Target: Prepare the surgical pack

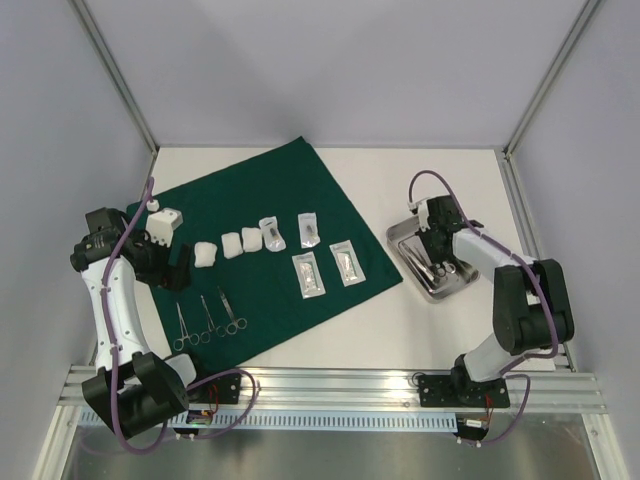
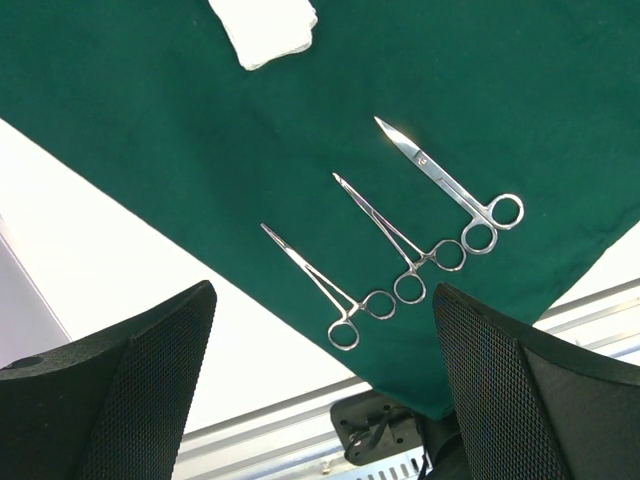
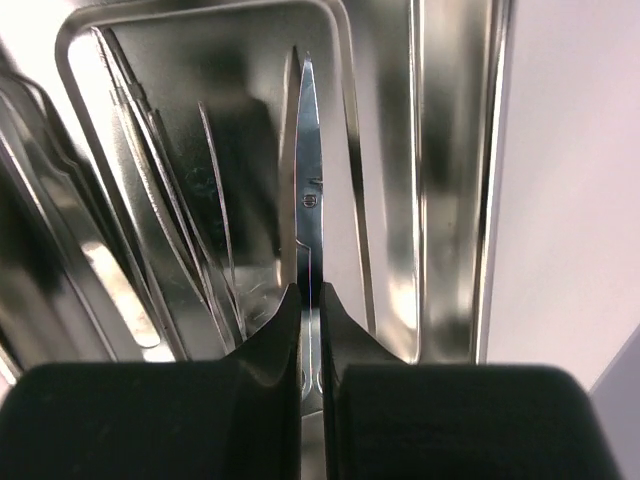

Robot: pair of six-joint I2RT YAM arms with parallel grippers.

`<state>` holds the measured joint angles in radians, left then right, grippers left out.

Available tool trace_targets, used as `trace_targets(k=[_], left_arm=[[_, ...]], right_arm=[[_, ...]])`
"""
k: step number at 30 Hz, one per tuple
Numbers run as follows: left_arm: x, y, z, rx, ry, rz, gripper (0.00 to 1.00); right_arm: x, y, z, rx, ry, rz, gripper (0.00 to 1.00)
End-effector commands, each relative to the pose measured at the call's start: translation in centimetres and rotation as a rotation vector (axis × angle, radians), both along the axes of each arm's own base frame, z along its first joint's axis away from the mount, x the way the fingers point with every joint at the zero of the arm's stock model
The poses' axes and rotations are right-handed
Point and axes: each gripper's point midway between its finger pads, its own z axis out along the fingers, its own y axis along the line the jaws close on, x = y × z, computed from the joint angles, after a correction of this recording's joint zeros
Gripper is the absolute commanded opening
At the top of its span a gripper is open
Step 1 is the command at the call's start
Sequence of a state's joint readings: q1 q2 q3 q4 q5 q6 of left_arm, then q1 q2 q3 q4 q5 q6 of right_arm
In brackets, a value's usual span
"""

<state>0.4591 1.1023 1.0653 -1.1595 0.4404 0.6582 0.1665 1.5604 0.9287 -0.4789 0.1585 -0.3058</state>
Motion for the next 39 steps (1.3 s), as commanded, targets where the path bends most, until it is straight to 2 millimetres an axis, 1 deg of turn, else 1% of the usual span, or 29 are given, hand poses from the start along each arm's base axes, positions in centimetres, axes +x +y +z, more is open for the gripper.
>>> trace_targets(k=[1,3,9,17,20,23,25,27,28,30,31,34,35,37,38,39], left_arm=[[0.3,-0.1,0.5,0.006,-0.038,-0.026,0.98],[0.3,0.0,0.4,0.005,-0.036,-0.024,0.98],[0.2,-0.2,0.4,-0.006,-0.032,-0.023,0.98],[0.1,0.0,0.2,0.011,-0.027,-0.022,0.98],[0.0,0.0,0.1,0.009,-0.023,-0.019,0.98],[0.0,0.0,0.1,0.01,-0.024,-0.022,0.98],[0.0,0.0,0.2,0.01,-0.024,-0.023,0.98],[-0.1,0.0,0.2,0.011,-0.022,-0.023,0.98],[-0.1,0.0,0.2,0.01,-0.021,-0.023,0.98],[-0.2,-0.1,0.2,0.006,-0.019,-0.024,0.98],[-0.2,-0.1,0.2,0.007,-0.021,-0.024,0.98],[-0.5,-0.3,0.3,0.005,-0.014,-0.026,0.98],[-0.5,-0.2,0.2,0.006,-0.011,-0.025,0.98],[-1.0,-0.2,0.5,0.016,-0.006,-0.025,0.98],[-1.3,-0.3,0.5,0.02,-0.002,-0.026,0.98],[-1.7,-0.1,0.4,0.041,0.0,-0.02,0.98]], right_arm=[[1.1,-1.0,-0.6,-0.046,-0.026,-0.001,0.0],[1.3,-1.2,-0.7,-0.034,-0.031,-0.011,0.0],[0.8,-1.4,-1.6,-0.05,-0.01,0.022,0.0],[-0.1,-0.3,-2.9,0.001,0.059,0.068,0.0],[-0.4,-0.4,-3.0,-0.003,0.065,0.068,0.0],[-0.3,-0.6,-2.7,-0.011,0.074,0.055,0.01],[0.2,-0.6,-2.0,-0.012,0.059,0.046,0.03],[0.3,-0.6,-1.5,-0.012,0.052,0.041,0.09],[0.6,-0.4,-0.9,-0.001,0.038,0.042,0.18],[0.7,-0.2,-0.3,0.011,0.032,0.038,0.25],[1.0,-0.1,0.5,0.016,0.01,0.036,0.3],[1.3,-0.1,1.9,0.023,-0.018,0.015,0.34],[1.6,0.0,3.3,0.03,-0.045,0.01,0.34],[2.0,0.1,5.1,0.029,-0.092,-0.01,0.35],[2.6,0.3,7.7,0.039,-0.153,-0.022,0.35],[2.7,0.7,8.9,0.067,-0.184,-0.06,0.35]])
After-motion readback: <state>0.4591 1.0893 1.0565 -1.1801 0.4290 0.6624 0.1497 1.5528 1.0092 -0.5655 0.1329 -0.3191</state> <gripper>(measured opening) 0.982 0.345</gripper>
